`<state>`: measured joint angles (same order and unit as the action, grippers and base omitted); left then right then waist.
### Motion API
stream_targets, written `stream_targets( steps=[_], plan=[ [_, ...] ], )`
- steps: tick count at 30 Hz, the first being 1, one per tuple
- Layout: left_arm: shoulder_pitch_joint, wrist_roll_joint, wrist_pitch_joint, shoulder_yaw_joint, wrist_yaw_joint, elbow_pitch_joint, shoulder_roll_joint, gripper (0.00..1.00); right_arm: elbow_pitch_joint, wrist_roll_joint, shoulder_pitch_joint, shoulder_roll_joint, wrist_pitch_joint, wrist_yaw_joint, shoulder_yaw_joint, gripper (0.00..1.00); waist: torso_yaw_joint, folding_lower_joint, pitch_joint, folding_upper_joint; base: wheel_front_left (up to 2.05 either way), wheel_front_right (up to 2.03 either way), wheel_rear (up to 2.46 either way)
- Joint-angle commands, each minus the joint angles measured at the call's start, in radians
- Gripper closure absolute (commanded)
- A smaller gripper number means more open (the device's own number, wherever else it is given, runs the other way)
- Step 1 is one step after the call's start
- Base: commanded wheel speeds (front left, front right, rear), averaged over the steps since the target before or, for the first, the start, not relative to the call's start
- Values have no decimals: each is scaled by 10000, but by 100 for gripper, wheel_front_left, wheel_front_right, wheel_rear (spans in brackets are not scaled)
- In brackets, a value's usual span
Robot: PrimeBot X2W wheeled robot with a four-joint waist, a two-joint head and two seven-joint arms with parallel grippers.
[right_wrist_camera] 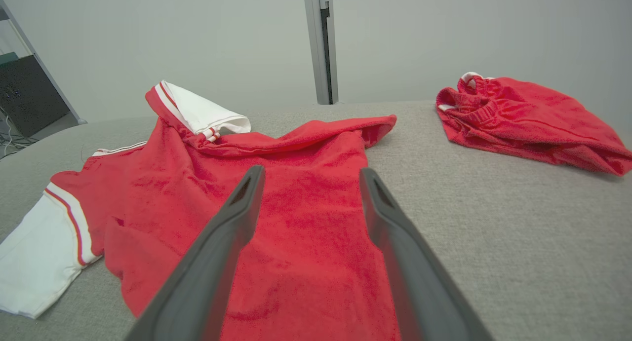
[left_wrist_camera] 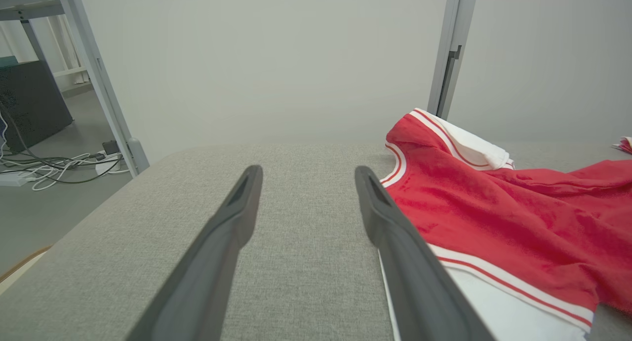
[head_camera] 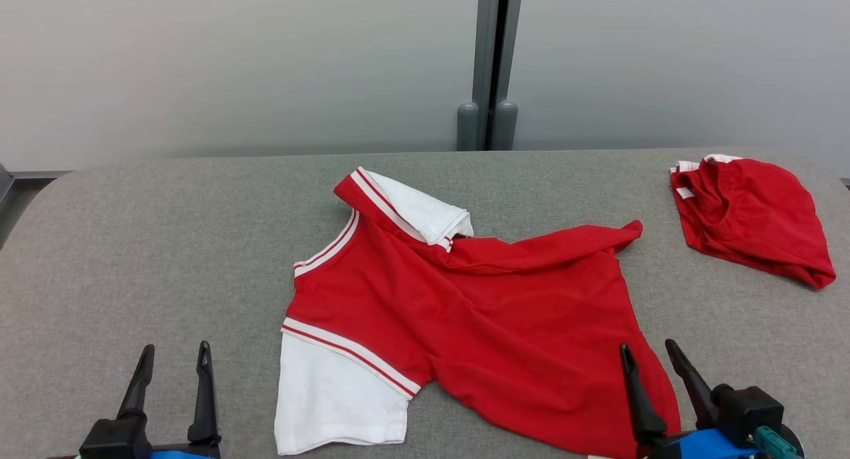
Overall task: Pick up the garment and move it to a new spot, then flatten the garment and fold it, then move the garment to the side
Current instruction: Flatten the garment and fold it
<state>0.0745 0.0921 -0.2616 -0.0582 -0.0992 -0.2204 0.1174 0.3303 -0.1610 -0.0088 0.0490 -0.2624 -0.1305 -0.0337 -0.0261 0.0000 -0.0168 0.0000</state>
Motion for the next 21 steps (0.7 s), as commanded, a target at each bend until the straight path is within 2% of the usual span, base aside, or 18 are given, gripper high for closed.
stream_targets(
  steps=[1,10,21],
  plan=[
    [-206,-65,-48,-94,-49,-21,-12,0,11,17,-84,29,-34,-5,-13,0,11,0,-7,0,0,0,0],
    [-219,-136,-47,-159,-135,-187,-57,0,112,12,-70,29,-34,-5,-13,0,90,0,-5,0,0,0,0],
    [-478,47,-48,726,-296,-1393,-218,0,1105,211,-191,29,-34,-5,516,0,255,0,-165,0,0,0,0]
  ],
)
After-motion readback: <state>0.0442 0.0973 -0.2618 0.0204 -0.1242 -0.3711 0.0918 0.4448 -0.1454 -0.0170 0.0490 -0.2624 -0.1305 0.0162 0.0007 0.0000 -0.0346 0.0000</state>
